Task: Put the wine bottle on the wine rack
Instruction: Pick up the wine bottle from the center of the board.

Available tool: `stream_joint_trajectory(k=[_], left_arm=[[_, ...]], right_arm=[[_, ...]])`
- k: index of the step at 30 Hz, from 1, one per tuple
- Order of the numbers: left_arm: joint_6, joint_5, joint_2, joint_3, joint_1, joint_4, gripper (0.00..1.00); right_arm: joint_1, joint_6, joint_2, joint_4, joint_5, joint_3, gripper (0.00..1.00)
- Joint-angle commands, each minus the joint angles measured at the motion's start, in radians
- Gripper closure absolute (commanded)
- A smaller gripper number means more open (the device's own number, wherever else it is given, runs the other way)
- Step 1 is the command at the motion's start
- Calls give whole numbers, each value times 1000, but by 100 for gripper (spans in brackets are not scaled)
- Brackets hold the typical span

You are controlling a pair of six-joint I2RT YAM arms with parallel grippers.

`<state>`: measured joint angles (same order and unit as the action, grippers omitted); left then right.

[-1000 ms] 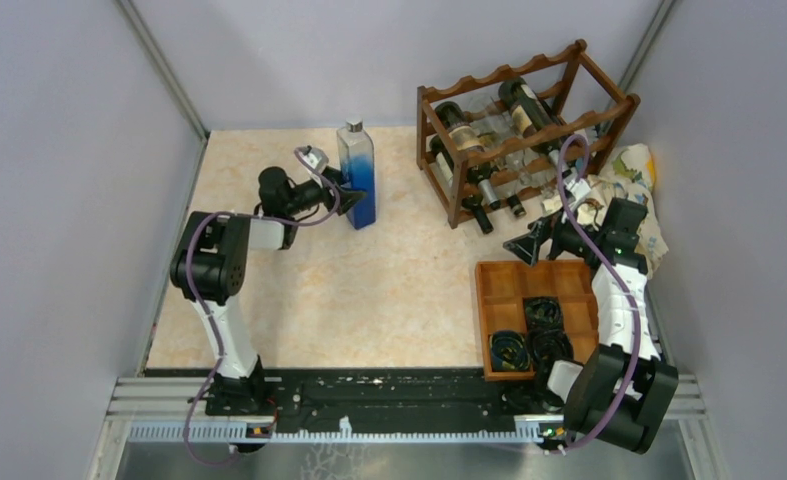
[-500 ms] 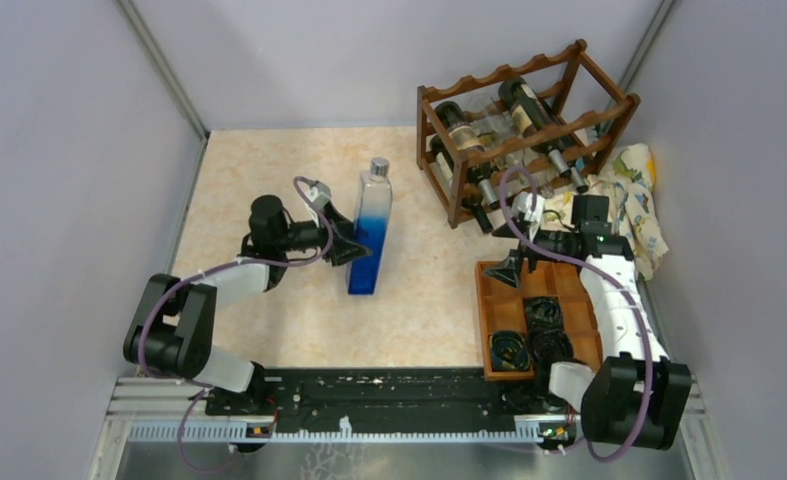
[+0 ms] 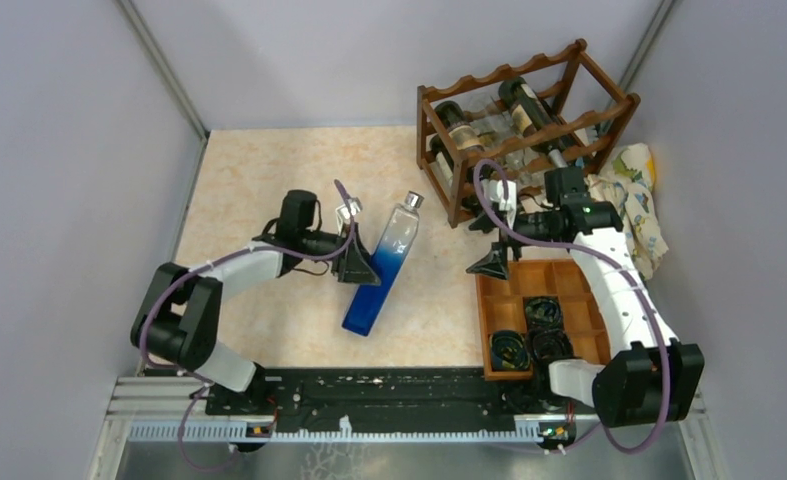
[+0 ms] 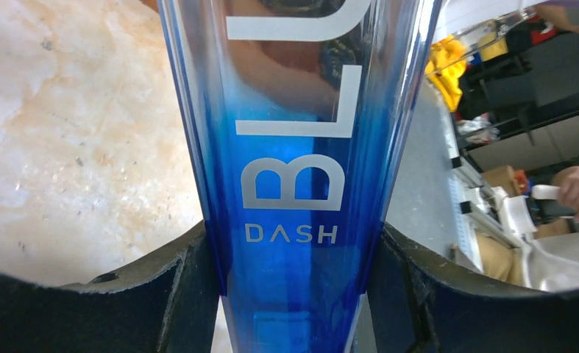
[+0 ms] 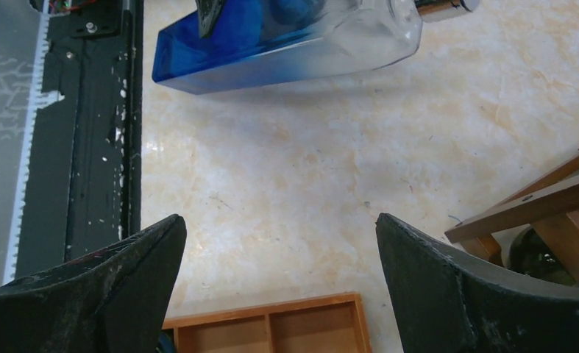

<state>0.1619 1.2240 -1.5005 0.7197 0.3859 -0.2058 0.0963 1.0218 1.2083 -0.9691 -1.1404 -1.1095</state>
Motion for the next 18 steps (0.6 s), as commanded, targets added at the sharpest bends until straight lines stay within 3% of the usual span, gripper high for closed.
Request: stream_joint_trajectory(k=[1,5,7,12,18], left_arm=[[-236,210,-90,195,6,445,100],[-507,224,-219,326,18,808,100],[-593,165,-268,384,33,934,100],[-468,-127,-250,417,116,864,100],[-495,-320,-173,438,193,849,100]], right_arm=[[6,107,-56,-39,31,-42,2],[27,224,-85,-79,31,-24,2],[51,284,-102,-85,55,-4,2],[119,258,-119,-7,147,22,1],[152,-45,-28,110,99,-31,2]])
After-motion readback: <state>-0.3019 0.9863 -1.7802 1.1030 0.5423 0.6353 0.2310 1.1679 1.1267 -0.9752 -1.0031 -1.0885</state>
